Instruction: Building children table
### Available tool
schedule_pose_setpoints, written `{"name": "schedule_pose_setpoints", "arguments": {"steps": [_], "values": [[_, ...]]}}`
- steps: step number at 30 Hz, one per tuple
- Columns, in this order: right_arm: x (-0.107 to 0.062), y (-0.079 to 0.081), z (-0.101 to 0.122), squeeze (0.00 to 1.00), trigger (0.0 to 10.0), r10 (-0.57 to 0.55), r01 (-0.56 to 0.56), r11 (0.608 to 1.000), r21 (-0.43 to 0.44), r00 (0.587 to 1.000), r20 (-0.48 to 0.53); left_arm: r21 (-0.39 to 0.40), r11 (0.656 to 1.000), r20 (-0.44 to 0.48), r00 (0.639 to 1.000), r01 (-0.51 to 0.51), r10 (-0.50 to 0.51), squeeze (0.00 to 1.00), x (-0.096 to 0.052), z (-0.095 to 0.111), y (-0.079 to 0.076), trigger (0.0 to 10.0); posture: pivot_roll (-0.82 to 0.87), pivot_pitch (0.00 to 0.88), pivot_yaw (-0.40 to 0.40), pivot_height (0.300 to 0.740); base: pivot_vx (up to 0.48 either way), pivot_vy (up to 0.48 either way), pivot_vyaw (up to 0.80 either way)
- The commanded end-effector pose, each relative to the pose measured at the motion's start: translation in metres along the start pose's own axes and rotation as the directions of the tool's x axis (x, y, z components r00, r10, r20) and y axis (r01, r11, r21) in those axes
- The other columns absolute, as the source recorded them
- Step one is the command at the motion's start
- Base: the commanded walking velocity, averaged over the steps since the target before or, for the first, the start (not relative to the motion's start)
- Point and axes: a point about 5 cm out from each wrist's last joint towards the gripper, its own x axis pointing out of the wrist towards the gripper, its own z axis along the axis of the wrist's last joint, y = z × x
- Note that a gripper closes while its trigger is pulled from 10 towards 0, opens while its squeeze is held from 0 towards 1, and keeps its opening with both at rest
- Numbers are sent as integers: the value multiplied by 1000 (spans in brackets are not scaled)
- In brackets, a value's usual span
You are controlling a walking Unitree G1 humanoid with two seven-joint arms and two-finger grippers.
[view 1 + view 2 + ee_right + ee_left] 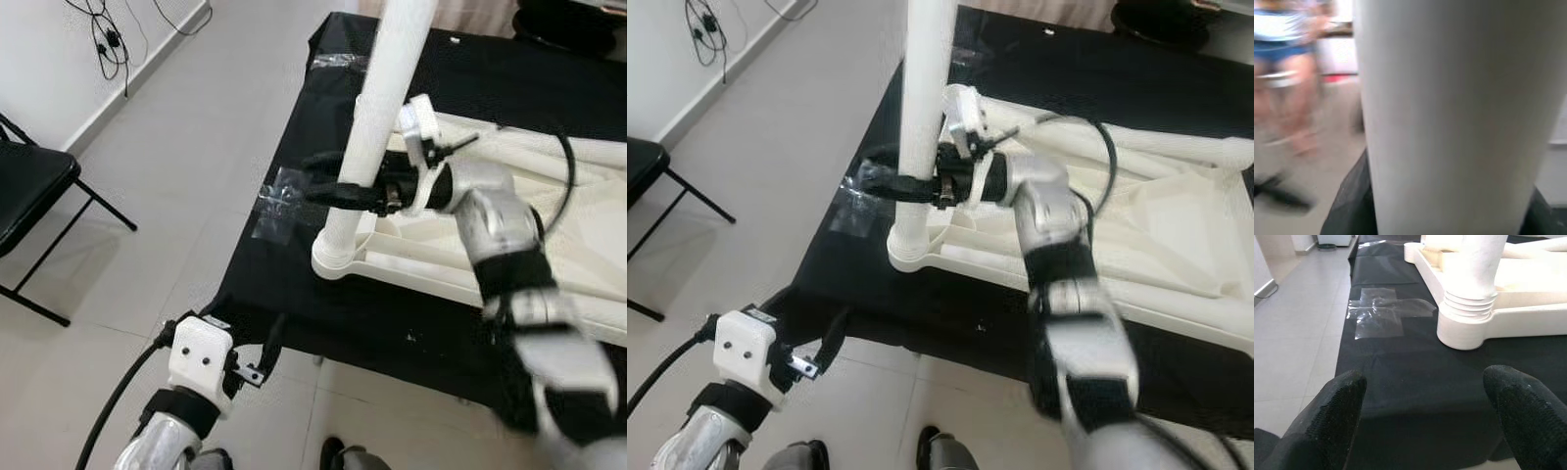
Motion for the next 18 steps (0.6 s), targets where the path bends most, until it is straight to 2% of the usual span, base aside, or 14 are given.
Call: {"name": "schedule_pose_setpoints", "arguments": {"steps": [1,2,3,4,6,11,12,13,14,15,16,18], "values": [[-22,11,-49,0,0,-392,409,912,9,880,-269,0,1000,-22,1000,2,-2,0,-2,-4,0,10000,68,249,-96,740,0,0,0],[-34,37,-60,0,0,-512,525,849,-62,788,-342,2,1000,-21,1000,-2,2,0,-1,-4,3,10000,61,250,-92,740,0,0,0],[-34,37,-60,0,0,-512,525,849,-62,788,-342,2,1000,-21,1000,-2,2,0,-1,-4,3,10000,61,250,-92,740,0,0,0],[-35,46,-60,0,0,-542,568,823,-28,769,-339,3,1000,-20,1000,-2,2,0,0,-4,4,10000,46,246,-79,740,0,0,0],[-14,46,-51,0,0,-536,562,827,17,797,-277,6,1000,-17,1000,15,-15,0,6,-7,5,10000,36,230,-69,740,0,0,0],[0,35,-45,0,0,-522,540,842,12,820,-234,5,1000,-18,1000,18,-18,0,10,-9,5,10000,60,204,-70,740,0,0,0],[3,32,-42,0,8627,-516,531,847,10,828,-219,6,1000,-18,1000,17,-17,0,11,-9,5,10000,62,204,-74,740,0,0,0],[3,32,-42,0,8627,-516,531,847,10,828,-219,6,1000,-18,1000,17,-17,0,11,-9,5,10000,62,204,-74,740,0,0,0],[7,32,-30,0,10000,-506,517,856,16,842,-185,9,1000,-17,1000,8,-8,0,11,-9,6,10000,66,209,-78,740,0,0,0],[11,35,-24,192,10000,-420,432,900,55,895,-149,10,1000,-17,1000,5,-4,0,10,-9,7,10000,73,211,-80,740,0,0,0],[11,35,-24,192,10000,-420,432,900,55,895,-149,10,1000,-17,1000,5,-4,0,10,-9,7,10000,73,211,-80,740,0,0,0],[13,45,-16,192,10000,-338,348,933,92,934,-116,11,1000,-16,1000,3,-2,0,9,-9,7,10000,76,212,-81,740,0,0,0]]}}
